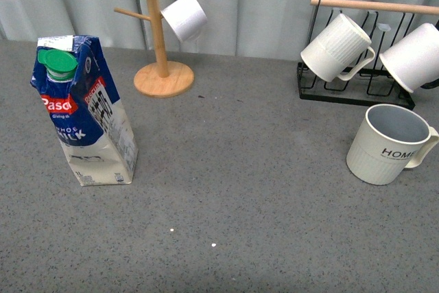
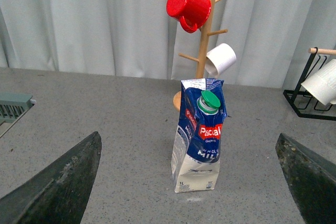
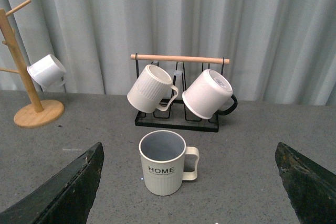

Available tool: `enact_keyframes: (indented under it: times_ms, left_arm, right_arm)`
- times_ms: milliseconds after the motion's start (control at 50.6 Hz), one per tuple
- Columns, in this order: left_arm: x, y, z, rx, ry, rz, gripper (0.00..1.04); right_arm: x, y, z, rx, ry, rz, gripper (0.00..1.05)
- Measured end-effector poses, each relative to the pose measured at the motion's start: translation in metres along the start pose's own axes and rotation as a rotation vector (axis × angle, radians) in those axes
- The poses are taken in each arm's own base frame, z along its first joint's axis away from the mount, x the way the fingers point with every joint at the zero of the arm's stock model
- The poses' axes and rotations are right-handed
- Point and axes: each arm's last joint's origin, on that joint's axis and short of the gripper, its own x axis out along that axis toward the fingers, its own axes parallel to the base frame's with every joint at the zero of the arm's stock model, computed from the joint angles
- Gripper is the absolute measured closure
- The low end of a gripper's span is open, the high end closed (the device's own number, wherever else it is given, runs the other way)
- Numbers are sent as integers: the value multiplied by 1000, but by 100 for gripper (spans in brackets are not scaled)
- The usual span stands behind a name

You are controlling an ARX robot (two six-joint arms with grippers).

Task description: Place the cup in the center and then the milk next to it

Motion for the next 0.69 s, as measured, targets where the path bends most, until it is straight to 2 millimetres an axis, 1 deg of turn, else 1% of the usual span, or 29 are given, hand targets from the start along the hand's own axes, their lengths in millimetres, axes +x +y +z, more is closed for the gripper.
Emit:
enact_keyframes:
  times_ms: [692]
  left_arm:
    - [0, 0, 0, 0, 0, 0, 7]
  right_arm:
    - [0, 0, 0, 0, 0, 0, 9]
